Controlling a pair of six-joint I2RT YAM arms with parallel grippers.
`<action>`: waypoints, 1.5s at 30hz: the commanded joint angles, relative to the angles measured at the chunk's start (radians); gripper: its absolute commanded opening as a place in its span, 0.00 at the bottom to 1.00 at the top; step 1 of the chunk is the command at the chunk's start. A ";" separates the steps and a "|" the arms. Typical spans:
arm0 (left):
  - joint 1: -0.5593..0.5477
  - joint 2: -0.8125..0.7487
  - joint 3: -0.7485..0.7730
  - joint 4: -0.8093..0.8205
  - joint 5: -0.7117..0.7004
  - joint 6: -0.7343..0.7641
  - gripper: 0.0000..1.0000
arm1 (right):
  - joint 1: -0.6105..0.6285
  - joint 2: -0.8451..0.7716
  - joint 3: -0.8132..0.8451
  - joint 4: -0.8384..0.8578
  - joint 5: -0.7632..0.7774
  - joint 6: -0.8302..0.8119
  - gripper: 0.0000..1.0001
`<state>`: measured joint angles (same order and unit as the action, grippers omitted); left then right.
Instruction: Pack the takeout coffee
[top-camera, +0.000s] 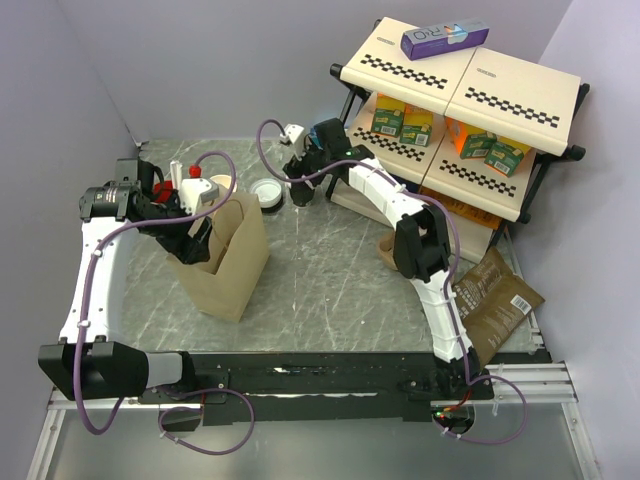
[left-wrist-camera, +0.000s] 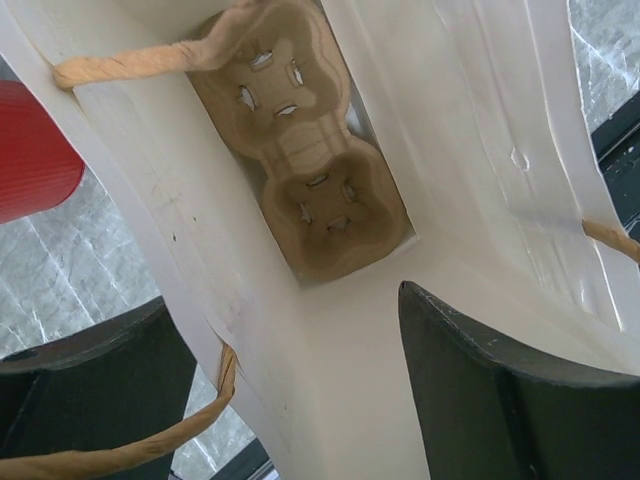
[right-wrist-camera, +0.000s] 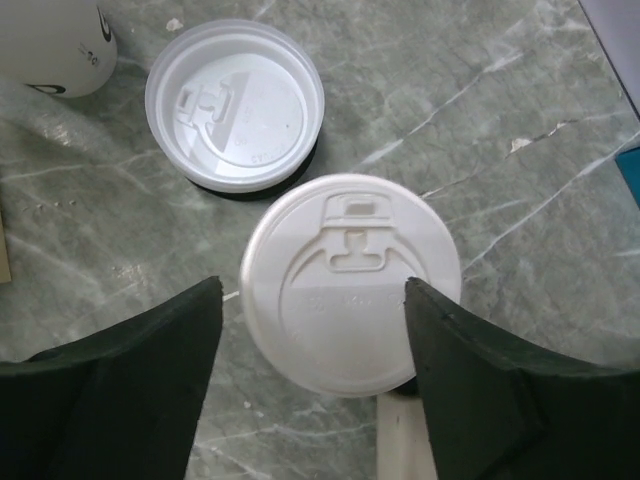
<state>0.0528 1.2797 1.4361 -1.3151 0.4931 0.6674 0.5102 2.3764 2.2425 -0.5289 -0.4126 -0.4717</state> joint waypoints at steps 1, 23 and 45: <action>0.004 -0.025 0.003 0.022 0.044 -0.006 0.81 | 0.002 -0.083 -0.044 -0.002 0.012 -0.007 0.84; 0.004 -0.025 -0.003 0.010 0.045 -0.025 0.81 | 0.004 0.027 0.097 0.090 0.067 0.074 0.99; 0.004 0.007 -0.013 0.028 0.053 -0.023 0.81 | -0.004 0.083 0.117 0.007 0.094 0.077 0.91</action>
<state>0.0528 1.2793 1.4288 -1.2984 0.5114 0.6426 0.5137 2.4454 2.3226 -0.4911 -0.3115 -0.4118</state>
